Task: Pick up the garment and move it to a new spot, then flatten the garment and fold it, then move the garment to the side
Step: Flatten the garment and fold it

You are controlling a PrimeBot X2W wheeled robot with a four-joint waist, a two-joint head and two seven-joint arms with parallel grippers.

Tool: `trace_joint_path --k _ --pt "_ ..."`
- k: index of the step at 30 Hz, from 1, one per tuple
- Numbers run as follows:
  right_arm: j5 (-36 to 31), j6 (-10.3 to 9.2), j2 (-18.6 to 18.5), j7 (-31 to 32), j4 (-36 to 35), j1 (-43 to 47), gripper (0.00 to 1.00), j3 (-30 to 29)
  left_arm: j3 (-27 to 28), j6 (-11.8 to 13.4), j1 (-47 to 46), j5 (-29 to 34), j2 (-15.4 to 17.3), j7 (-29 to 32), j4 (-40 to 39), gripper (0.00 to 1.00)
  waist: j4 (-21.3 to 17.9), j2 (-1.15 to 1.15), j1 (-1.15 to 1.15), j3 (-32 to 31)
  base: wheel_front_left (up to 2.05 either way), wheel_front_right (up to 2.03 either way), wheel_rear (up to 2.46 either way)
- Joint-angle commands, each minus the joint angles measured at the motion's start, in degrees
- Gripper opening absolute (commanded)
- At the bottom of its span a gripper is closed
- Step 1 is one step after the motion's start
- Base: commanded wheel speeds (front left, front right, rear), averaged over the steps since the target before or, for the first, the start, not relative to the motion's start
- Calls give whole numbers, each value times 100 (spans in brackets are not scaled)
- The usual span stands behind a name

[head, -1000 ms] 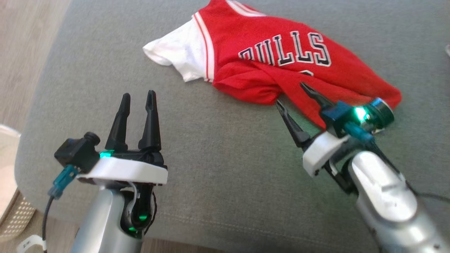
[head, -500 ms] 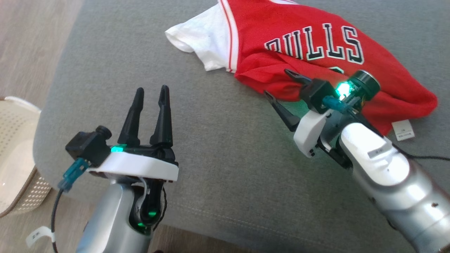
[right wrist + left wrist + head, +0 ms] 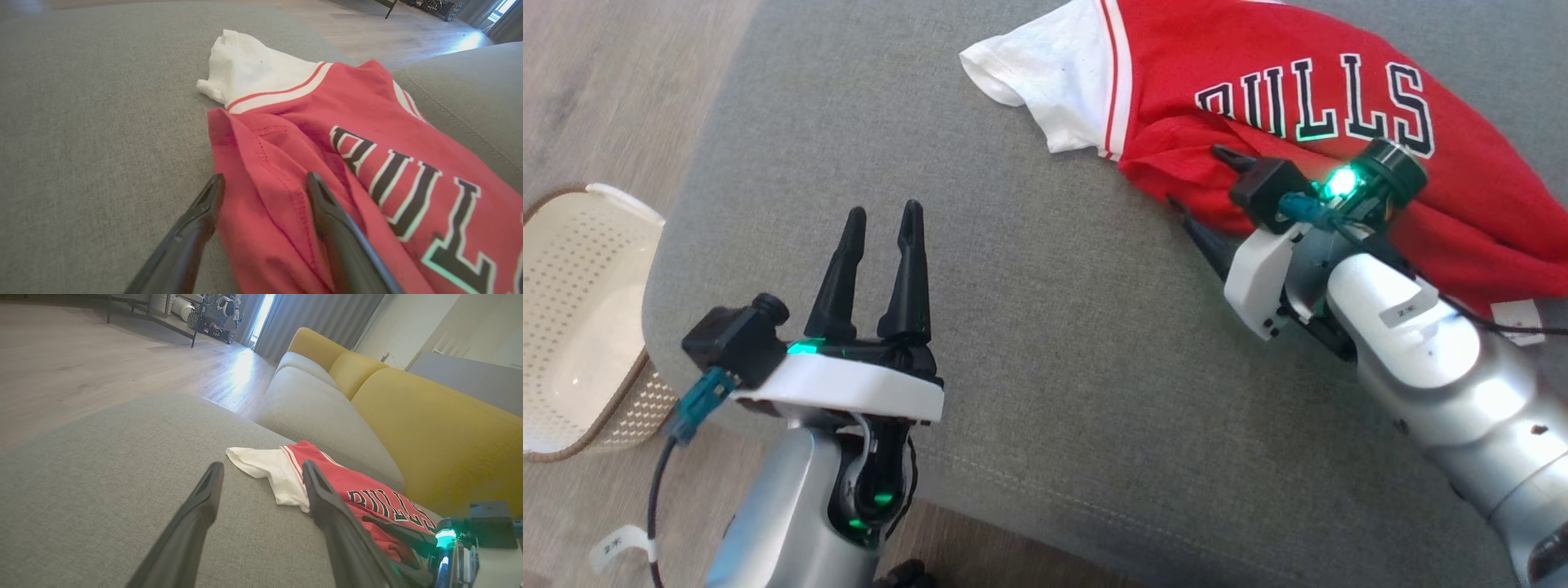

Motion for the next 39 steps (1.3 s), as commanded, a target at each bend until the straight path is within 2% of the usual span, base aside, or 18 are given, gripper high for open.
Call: trace_joint_path --k 1,2,3,4,12,17,22,30,34,39 --pt "95 12 40 -101 -6 -160 98 41 148 31 -156 -51 56 -30 -217 100 17 0 0 16 0 0 0" --pt "95 12 40 -101 -6 -160 98 41 148 31 -156 -51 56 -30 -217 100 17 0 0 16 0 0 0" --pt "125 12 53 -138 51 -181 42 24 149 33 -152 -48 56 -30 -216 100 13 0 0 13 0 0 0" --pt "151 12 72 -176 105 -198 0 11 157 36 -149 -43 56 -30 -211 100 0 0 0 6 0 0 0" --pt "354 12 225 -683 169 -99 0 -312 253 13 -120 59 56 -30 -135 100 -373 0 0 -242 0 0 0" --pt "485 12 202 -935 -83 308 0 -865 330 -28 -50 172 56 -30 -68 100 -794 0 0 -526 0 0 0" --pt "563 12 86 -936 -591 929 0 -1575 429 -67 65 295 55 -30 -12 100 -1272 0 0 -807 0 0 0" --pt "359 12 -17 -409 -1758 2095 0 -3110 568 -154 188 423 55 -30 35 100 -2017 0 0 -1025 0 0 0" --pt "225 12 79 -13 -2283 2652 0 -3875 547 -202 194 459 55 -30 67 100 -2287 0 0 -1034 0 0 0" --pt "102 12 301 555 -2692 3193 0 -4486 536 -231 162 510 55 -30 98 100 -2501 0 0 -1012 0 0 0"
